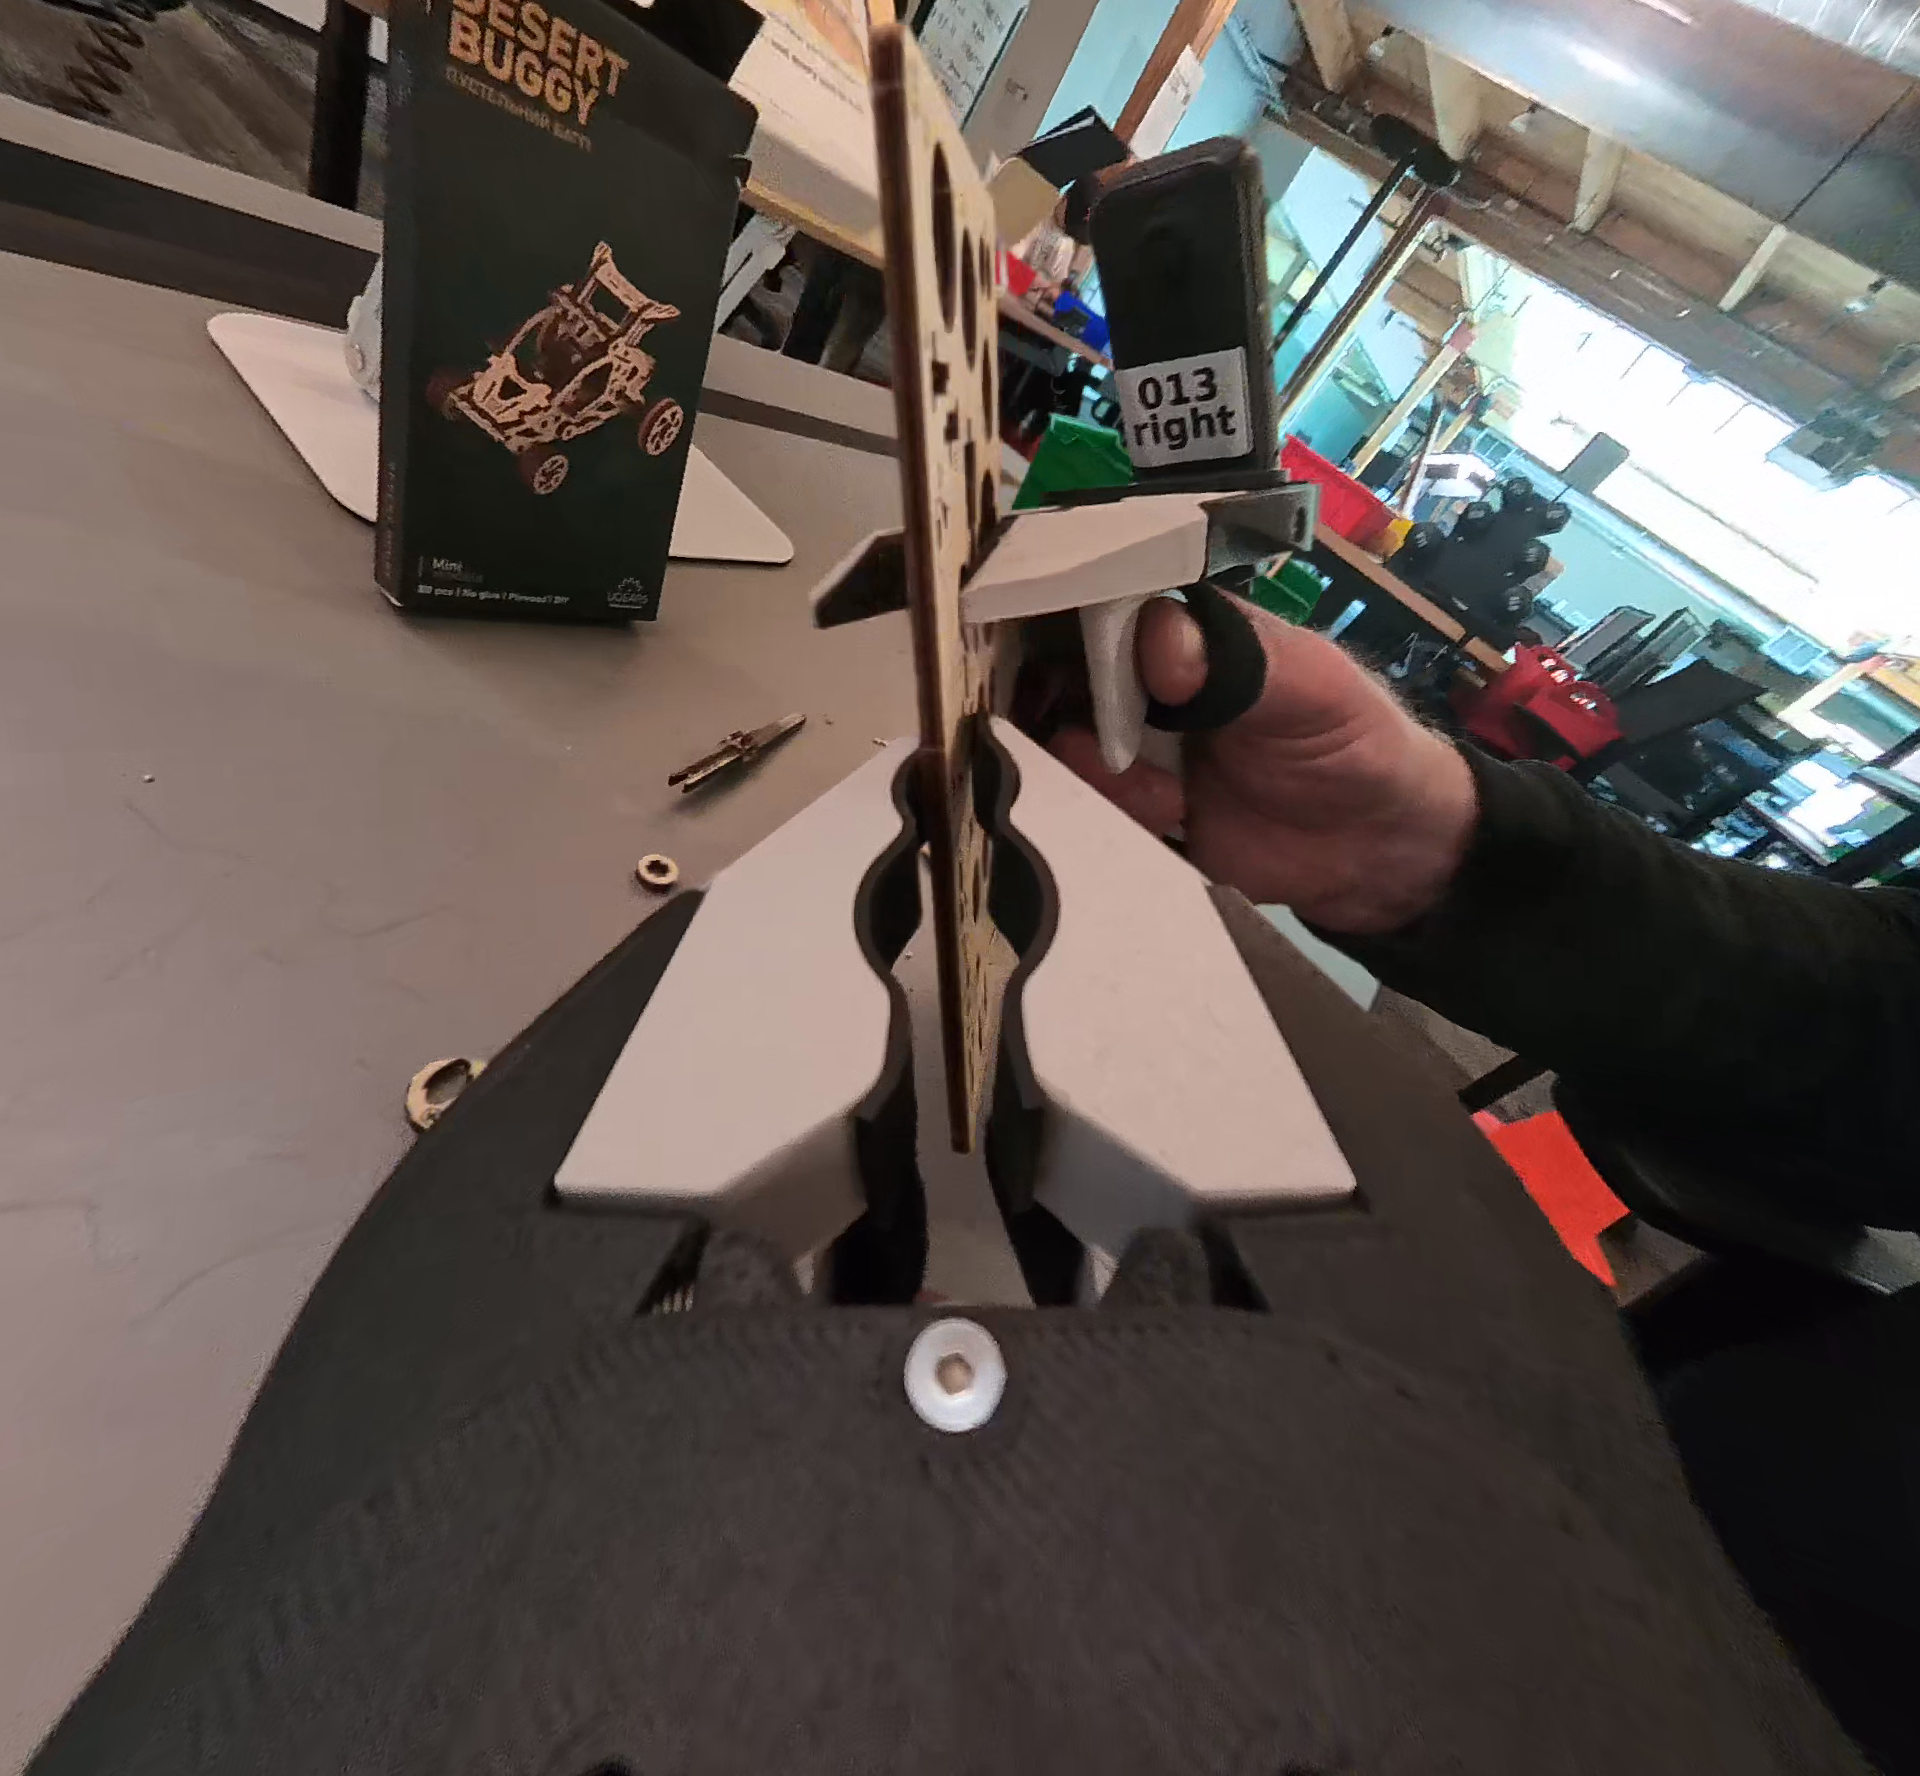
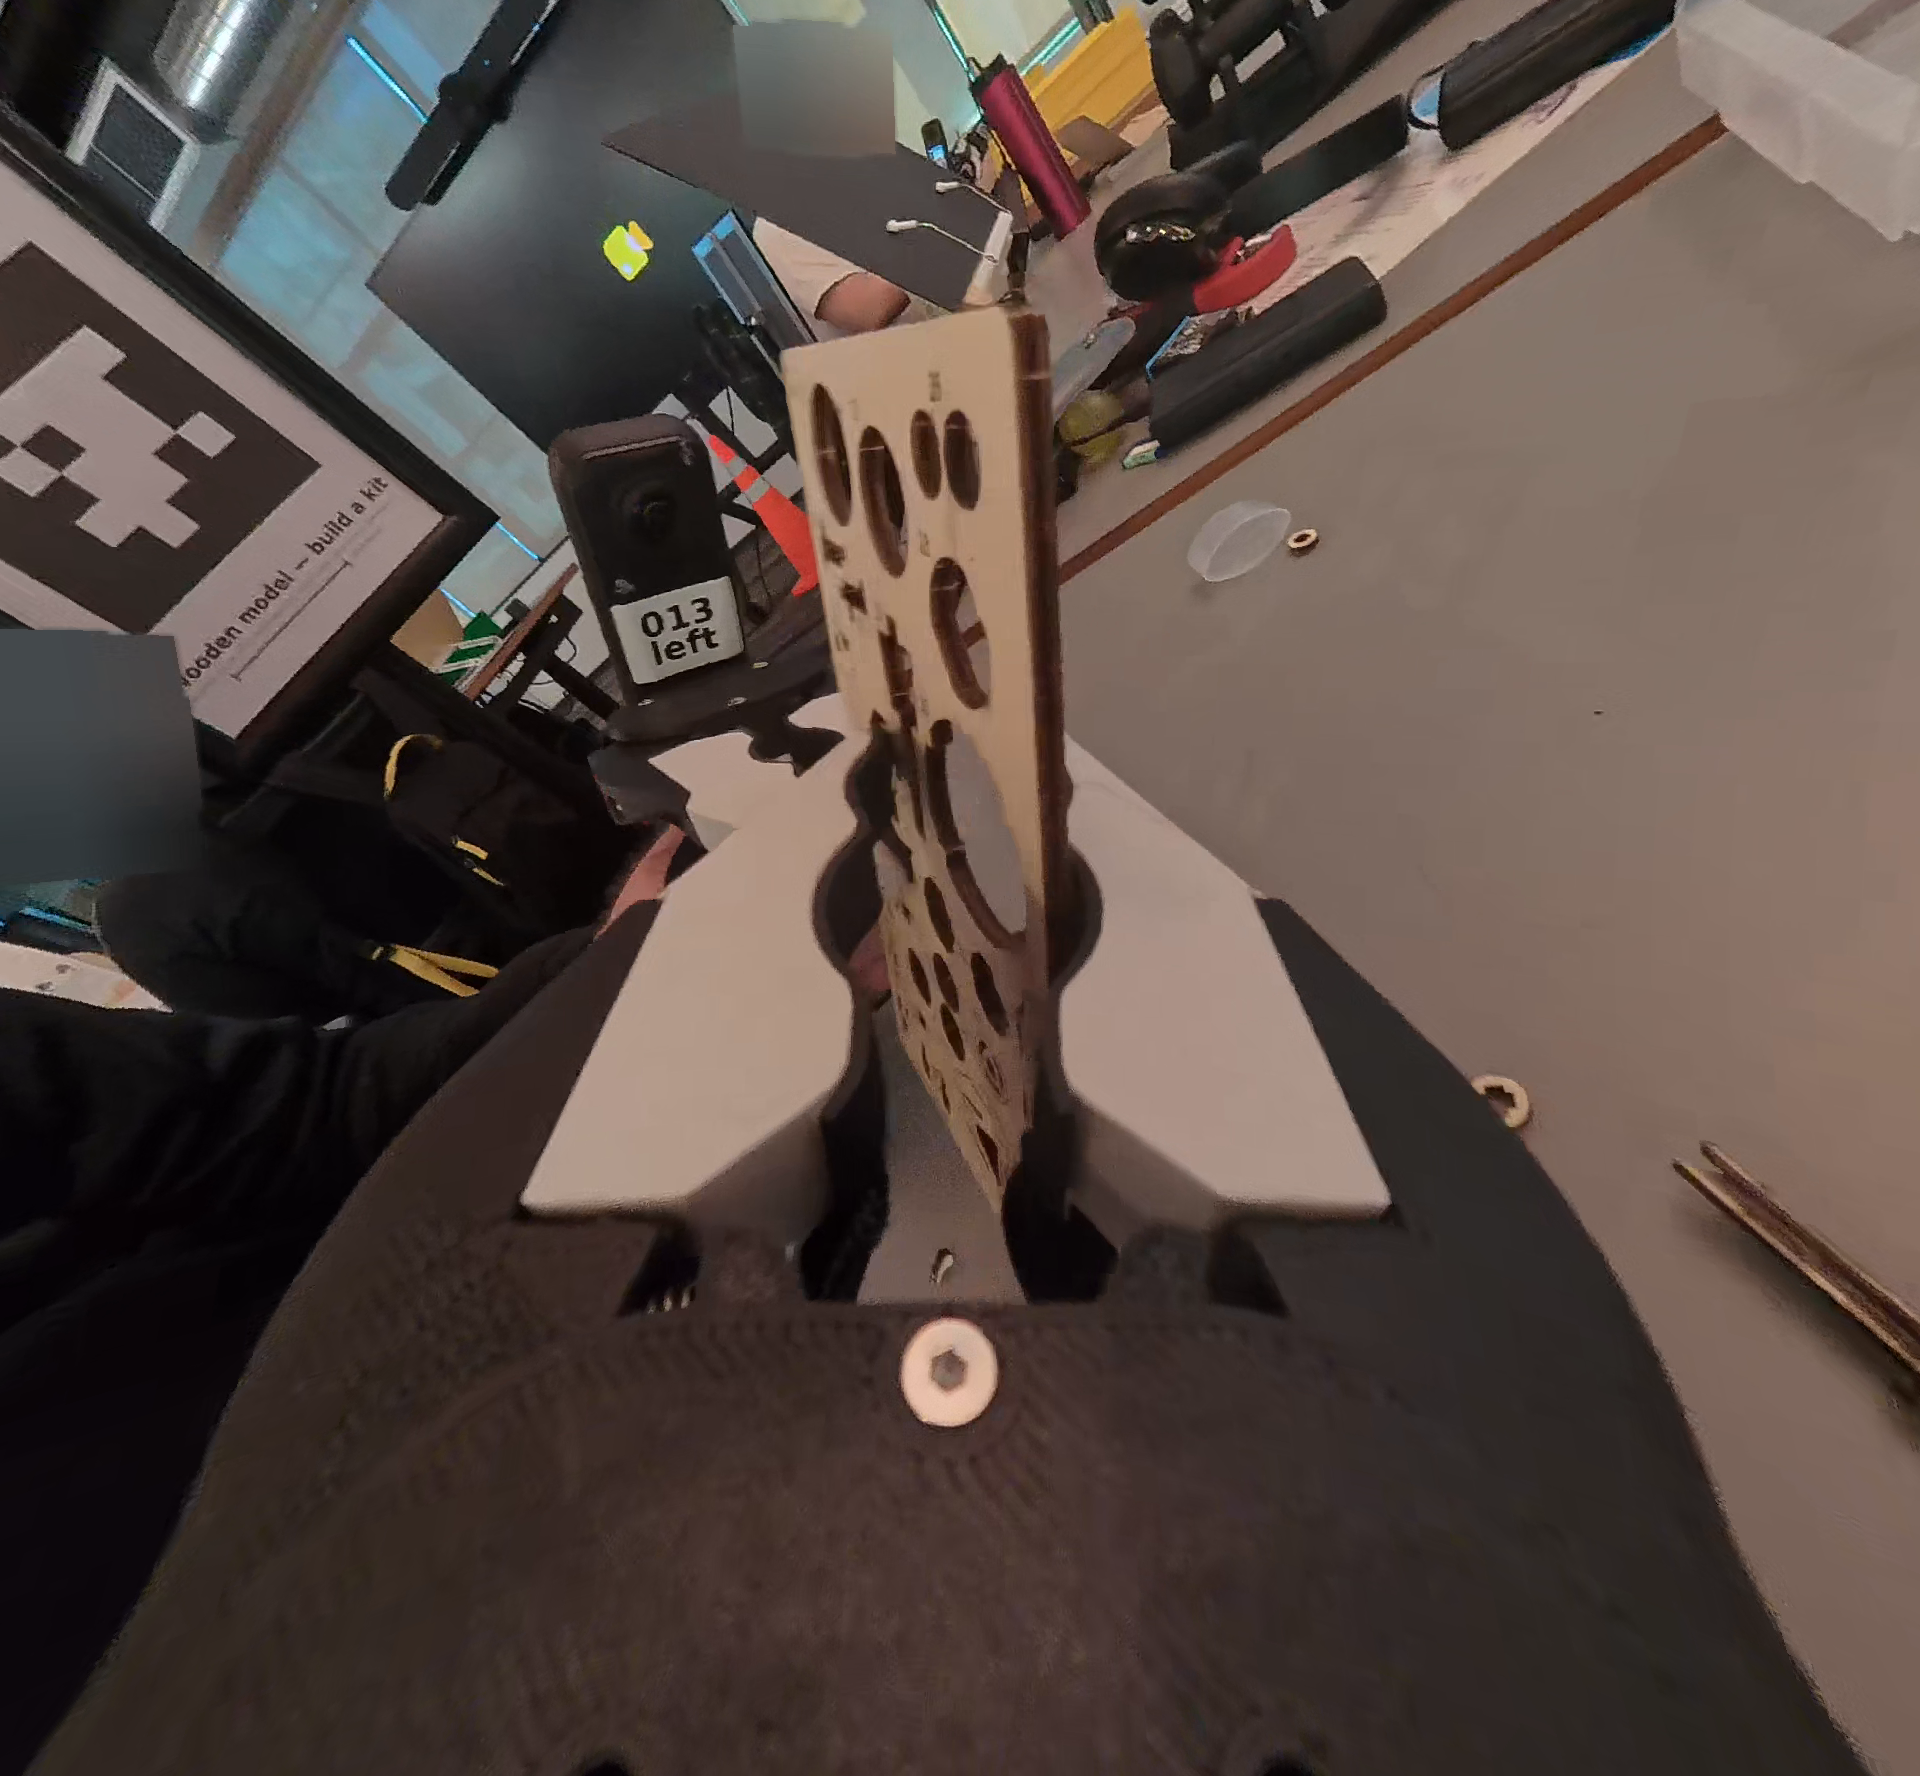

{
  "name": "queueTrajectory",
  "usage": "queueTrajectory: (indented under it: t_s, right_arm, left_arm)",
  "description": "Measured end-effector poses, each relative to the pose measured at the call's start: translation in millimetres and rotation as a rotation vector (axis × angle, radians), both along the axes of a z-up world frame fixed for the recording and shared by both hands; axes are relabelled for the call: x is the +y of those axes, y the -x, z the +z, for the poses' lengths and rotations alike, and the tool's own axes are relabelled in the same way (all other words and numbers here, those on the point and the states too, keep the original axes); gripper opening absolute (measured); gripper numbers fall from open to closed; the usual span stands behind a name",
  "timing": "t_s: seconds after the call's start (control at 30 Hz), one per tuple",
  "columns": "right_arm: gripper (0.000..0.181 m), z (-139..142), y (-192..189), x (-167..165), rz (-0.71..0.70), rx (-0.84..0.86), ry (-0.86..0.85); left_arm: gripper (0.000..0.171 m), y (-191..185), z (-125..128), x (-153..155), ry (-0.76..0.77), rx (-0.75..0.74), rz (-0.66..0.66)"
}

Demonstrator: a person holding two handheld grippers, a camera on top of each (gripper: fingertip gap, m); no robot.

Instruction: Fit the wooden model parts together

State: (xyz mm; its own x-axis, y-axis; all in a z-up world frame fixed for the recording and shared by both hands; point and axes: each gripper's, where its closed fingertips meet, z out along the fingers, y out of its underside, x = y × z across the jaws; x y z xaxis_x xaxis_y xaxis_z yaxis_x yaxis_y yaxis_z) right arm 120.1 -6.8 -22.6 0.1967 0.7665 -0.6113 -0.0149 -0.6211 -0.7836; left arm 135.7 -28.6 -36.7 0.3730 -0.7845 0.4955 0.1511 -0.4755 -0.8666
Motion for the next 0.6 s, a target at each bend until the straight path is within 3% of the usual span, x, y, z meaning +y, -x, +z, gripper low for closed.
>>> queueTrajectory:
  t_s: [0.2, 0.43, 0.6]
  right_arm:
    - [0.028, -5, -3, 4, -0.055, -0.119, -0.063]
    - [0.035, -17, -6, 12, -0.102, -0.175, -0.067]
    - [0.037, -21, -7, 14, -0.109, -0.21, -0.073]
  left_arm:
    - [0.01, -1, -7, 4, -0.06, 0.151, 0.073]
    - [0.009, -6, -17, 8, -0.014, 0.091, 0.073]
    - [0.011, -5, -21, 10, -0.047, 0.149, 0.097]
